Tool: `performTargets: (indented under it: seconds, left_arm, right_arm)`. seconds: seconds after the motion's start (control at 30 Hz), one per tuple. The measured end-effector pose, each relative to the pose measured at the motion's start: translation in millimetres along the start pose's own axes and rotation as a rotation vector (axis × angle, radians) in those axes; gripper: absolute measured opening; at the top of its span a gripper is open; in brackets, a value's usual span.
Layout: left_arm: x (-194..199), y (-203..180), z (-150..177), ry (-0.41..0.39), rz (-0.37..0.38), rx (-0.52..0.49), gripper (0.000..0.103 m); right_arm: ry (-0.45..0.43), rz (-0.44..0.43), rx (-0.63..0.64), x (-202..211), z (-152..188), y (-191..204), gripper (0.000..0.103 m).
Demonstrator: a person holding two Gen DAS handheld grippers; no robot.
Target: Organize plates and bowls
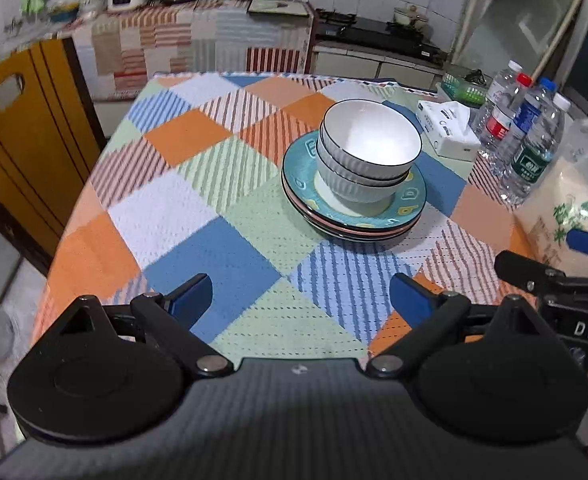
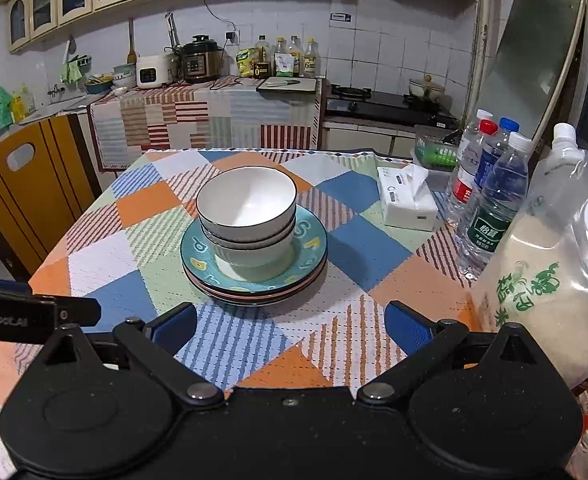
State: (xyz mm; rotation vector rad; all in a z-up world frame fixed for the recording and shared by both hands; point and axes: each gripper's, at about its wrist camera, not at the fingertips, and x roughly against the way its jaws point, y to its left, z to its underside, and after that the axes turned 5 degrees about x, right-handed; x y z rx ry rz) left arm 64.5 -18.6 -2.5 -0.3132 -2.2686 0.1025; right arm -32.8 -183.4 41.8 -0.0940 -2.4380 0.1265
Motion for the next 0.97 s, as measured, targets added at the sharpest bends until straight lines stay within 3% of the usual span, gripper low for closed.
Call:
performTargets:
  seconds: [0.47,0.97]
  left_arm:
    - [4,-4,1,-0.019,-0.027,-0.025,0.096]
    - [1,6,0,0.006,-0.011,0.034,0.096]
  right_arm:
    - [0.002,0.013,0.002,-1,0,0,0.102]
    - [0.008,0.02,-0.004,-3,1,0,0.102]
